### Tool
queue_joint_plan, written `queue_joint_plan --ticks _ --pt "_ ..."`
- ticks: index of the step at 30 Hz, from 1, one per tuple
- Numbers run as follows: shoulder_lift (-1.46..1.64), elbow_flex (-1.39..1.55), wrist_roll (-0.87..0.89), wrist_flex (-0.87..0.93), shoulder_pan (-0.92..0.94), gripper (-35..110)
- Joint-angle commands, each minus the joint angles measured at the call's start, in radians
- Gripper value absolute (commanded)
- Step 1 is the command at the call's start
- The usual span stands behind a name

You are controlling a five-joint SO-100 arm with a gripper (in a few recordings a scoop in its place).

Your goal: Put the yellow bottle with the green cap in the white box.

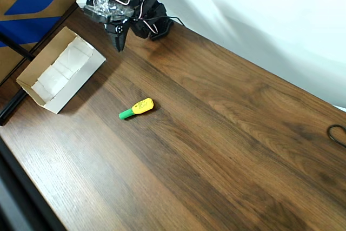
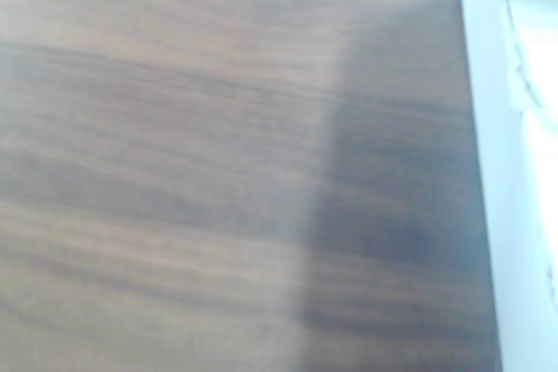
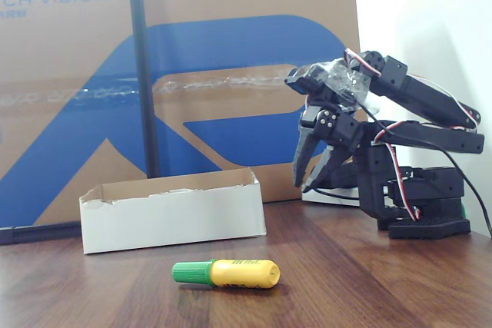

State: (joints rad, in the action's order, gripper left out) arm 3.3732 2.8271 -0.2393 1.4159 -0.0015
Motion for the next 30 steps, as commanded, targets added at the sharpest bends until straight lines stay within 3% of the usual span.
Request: queue_joint_plan --ticks 1,30 --pt "-0.015 -0.048 -0.008 0.048 0.006 4" --pt "-0.704 -0.383 0.037 -0.213 -0.123 8"
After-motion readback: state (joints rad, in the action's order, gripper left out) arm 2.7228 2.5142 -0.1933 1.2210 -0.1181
